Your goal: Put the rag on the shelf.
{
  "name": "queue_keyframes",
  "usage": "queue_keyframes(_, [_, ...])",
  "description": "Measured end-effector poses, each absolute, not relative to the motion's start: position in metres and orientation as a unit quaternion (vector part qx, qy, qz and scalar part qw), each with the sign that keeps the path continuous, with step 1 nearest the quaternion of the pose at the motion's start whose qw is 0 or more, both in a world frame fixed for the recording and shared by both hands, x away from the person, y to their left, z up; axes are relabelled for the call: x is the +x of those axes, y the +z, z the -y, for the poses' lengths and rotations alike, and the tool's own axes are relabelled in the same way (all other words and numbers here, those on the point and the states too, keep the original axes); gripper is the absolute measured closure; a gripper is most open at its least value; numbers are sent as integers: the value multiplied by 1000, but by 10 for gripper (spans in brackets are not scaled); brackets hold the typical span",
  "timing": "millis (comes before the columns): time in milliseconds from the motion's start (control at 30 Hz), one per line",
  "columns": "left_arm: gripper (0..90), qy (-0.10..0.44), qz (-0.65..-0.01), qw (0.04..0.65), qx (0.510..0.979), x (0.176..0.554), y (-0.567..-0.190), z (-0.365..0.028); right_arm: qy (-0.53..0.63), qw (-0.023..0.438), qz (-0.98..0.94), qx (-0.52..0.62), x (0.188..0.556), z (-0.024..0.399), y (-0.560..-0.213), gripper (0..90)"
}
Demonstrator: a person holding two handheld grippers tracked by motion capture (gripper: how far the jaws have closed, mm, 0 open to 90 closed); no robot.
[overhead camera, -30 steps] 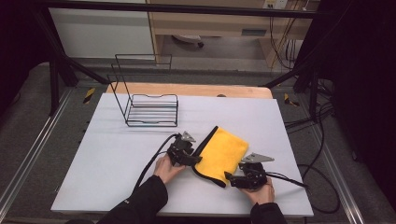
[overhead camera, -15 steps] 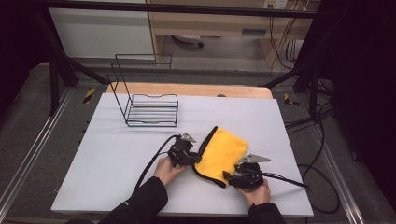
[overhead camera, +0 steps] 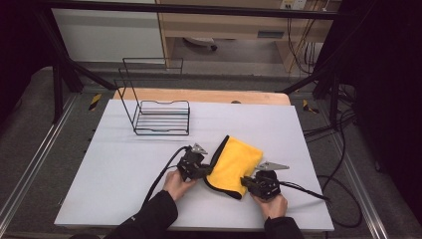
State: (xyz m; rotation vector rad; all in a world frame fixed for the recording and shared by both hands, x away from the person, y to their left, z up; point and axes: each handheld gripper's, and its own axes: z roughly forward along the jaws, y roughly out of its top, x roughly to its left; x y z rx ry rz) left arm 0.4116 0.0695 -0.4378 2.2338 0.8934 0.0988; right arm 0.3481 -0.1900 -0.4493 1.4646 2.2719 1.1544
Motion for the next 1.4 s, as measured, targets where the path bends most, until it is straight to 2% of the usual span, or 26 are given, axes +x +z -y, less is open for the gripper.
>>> queue_keyframes(200, [782, 53, -353, 344, 869, 398, -428, -87, 404, 78, -784, 465, 346, 178, -446, 845])
queue_keyframes(367, [778, 53, -385, 347, 853, 377, -427, -107, 411, 61, -798, 437, 346, 163, -446, 841])
queue_keyframes(533, [767, 72, -392, 349, 848, 358, -434, -106, 401, 67, -810, 422, 346, 162, -446, 826])
queue_keyframes(700, [729, 71, -390, 366, 842, 359, -435, -110, 392, 83, -816, 416, 345, 164, -445, 801])
queue_keyframes(800, [675, 70, -380, 373, 843, 364, -431, -116, 401, 99, -809, 419, 344, 167, -442, 679])
queue_keyframes(833, [609, 76, -376, 378, 843, 367, -428, -118, 416, 106, -801, 417, 344, 172, -437, 567])
queue_keyframes(867, [609, 87, -373, 387, 839, 369, -425, -121, 416, 106, -801, 417, 344, 172, -437, 567])
queue_keyframes(900, [570, 101, -369, 391, 837, 372, -421, -123, 428, 115, -796, 412, 346, 177, -435, 456])
queue_keyframes(933, [517, 109, -365, 394, 837, 376, -418, -125, 429, 123, -796, 408, 347, 180, -434, 402])
queue_keyframes(967, [517, 114, -364, 398, 835, 379, -414, -127, 429, 123, -796, 408, 347, 180, -434, 402])
queue_keyframes(1000, [442, 120, -363, 400, 833, 383, -412, -129, 431, 137, -795, 404, 348, 186, -433, 301])
queue_keyframes(1033, [416, 124, -362, 404, 831, 388, -410, -130, 432, 143, -791, 409, 349, 189, -433, 259])
queue_keyframes(1067, [416, 128, -365, 408, 827, 393, -409, -131, 432, 143, -791, 409, 349, 189, -433, 259])
queue_keyframes(1233, [322, 129, -381, 407, 820, 423, -412, -120, 426, 151, -786, 422, 357, 196, -432, 106])
queue_keyframes(1400, [256, 120, -386, 384, 830, 449, -424, -98, 423, 151, -787, 423, 359, 198, -432, 86])
